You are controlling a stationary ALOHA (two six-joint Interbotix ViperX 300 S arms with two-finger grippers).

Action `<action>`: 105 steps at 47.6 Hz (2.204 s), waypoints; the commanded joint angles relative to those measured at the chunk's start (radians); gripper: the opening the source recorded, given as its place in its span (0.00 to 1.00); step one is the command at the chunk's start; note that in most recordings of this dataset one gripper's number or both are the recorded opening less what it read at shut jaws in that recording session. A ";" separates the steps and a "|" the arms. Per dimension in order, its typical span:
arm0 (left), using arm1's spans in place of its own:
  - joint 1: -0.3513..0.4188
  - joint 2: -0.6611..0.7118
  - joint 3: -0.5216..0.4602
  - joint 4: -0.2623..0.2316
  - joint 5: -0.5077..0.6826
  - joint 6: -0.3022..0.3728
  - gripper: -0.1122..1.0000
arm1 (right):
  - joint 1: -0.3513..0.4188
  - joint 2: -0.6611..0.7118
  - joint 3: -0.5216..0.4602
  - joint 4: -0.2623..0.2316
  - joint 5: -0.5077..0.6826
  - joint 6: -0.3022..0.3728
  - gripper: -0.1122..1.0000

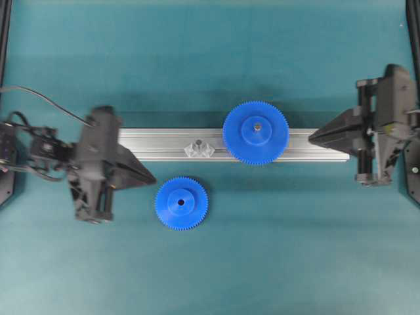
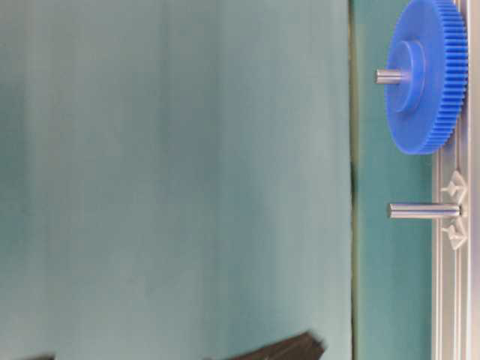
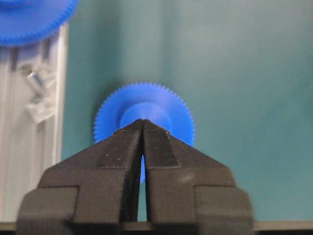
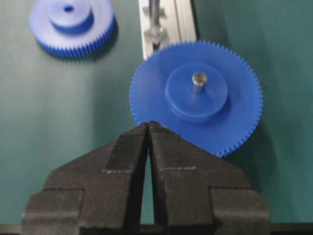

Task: Find the location of the shaft and insert the small gear.
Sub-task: 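Move the left gripper toward the small blue gear on the table, then grasp the small blue gear by its rim with the left gripper, then lift the gear and carry it toward the empty left shaft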

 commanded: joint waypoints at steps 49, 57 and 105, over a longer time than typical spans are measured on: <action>-0.012 0.442 -0.267 0.003 0.198 -0.008 0.94 | -0.028 0.029 -0.020 -0.005 -0.005 -0.012 0.24; -0.015 0.457 -0.275 0.003 0.206 -0.008 0.94 | -0.029 0.029 -0.020 -0.005 -0.005 -0.012 0.24; -0.025 0.483 -0.270 0.003 0.222 -0.107 0.91 | -0.029 0.021 -0.003 -0.005 -0.008 -0.011 0.24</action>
